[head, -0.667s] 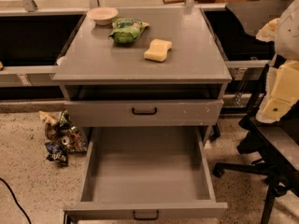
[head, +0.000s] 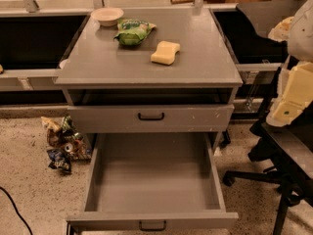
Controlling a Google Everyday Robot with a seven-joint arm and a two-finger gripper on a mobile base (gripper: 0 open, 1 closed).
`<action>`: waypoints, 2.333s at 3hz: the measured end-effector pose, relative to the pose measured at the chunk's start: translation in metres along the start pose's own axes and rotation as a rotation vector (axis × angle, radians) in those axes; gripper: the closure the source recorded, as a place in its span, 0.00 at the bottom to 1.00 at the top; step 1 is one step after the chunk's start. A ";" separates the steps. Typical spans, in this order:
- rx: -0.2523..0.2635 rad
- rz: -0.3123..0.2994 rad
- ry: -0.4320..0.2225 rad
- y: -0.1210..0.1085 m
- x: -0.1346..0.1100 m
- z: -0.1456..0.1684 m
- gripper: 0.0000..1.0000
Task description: Place sponge into middle drawer
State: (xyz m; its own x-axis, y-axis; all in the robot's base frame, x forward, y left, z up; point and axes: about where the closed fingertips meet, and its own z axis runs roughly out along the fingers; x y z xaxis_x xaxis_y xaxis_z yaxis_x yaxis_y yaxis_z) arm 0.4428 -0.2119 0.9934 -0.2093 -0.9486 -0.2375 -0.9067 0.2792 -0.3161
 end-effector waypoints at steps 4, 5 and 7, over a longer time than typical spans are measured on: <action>0.075 0.100 -0.446 -0.161 -0.090 0.120 0.00; 0.052 0.089 -0.505 -0.179 -0.124 0.147 0.00; 0.039 0.114 -0.540 -0.191 -0.132 0.178 0.00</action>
Offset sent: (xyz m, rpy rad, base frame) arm 0.1805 0.0208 -0.0315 0.3519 -0.1990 0.0891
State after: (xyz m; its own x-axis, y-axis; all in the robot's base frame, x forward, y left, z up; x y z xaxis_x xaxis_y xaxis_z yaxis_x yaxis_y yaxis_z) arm 0.7086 -0.1131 0.9221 -0.0785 -0.7031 -0.7067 -0.8728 0.3911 -0.2921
